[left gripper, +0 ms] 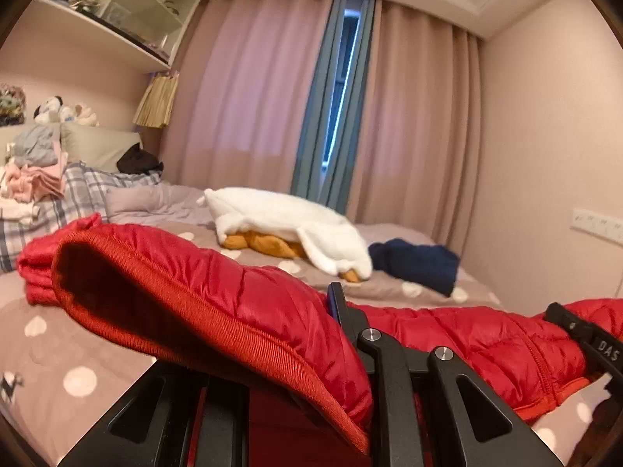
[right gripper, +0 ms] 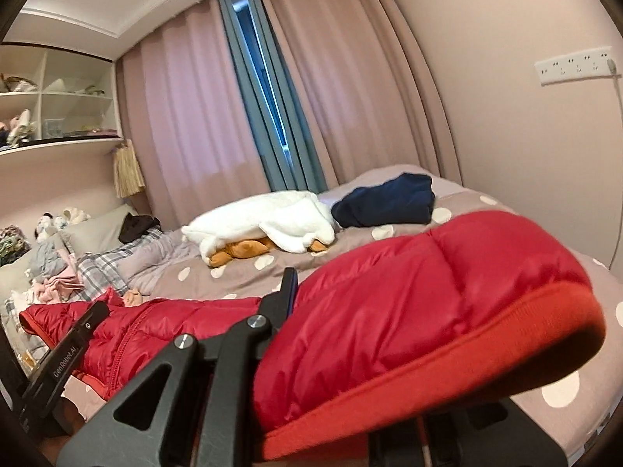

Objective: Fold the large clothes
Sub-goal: 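Lift the folded jacket with both tools and fold it over on itself, then hold the folded red jacket bundle raised in both tools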

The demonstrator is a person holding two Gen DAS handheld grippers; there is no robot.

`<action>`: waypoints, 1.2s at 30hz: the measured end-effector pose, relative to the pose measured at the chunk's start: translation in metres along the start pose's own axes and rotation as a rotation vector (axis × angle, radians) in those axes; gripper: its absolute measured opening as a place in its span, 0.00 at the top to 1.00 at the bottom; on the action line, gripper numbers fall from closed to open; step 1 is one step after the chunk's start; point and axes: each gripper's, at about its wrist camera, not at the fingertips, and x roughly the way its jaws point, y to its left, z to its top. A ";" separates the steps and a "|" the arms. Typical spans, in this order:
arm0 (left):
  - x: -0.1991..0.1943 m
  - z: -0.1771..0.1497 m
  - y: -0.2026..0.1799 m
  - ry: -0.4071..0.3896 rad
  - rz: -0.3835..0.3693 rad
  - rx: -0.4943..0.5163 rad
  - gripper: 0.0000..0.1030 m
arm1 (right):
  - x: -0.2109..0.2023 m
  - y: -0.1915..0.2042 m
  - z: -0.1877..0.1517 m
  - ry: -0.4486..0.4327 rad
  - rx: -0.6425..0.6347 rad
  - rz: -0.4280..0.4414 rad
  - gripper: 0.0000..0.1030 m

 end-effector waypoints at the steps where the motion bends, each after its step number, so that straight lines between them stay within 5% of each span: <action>1: 0.004 -0.001 -0.001 0.013 0.011 -0.017 0.82 | 0.011 0.000 0.004 0.018 0.012 -0.009 0.87; 6: 0.031 0.014 0.009 0.088 -0.017 -0.180 0.82 | 0.043 0.004 0.019 0.060 0.041 -0.011 0.85; 10: 0.046 0.019 0.005 0.135 0.025 -0.127 0.82 | 0.061 0.002 0.028 0.084 0.096 0.014 0.84; 16: 0.057 0.002 0.017 0.230 0.006 -0.185 0.82 | 0.074 0.000 0.006 0.147 0.143 -0.013 0.83; 24: 0.037 -0.006 0.021 0.221 0.035 -0.173 0.82 | 0.068 0.014 0.003 0.164 0.069 -0.026 0.83; 36: 0.064 -0.006 0.009 0.252 0.050 -0.141 0.82 | 0.082 0.006 0.006 0.202 0.092 -0.038 0.83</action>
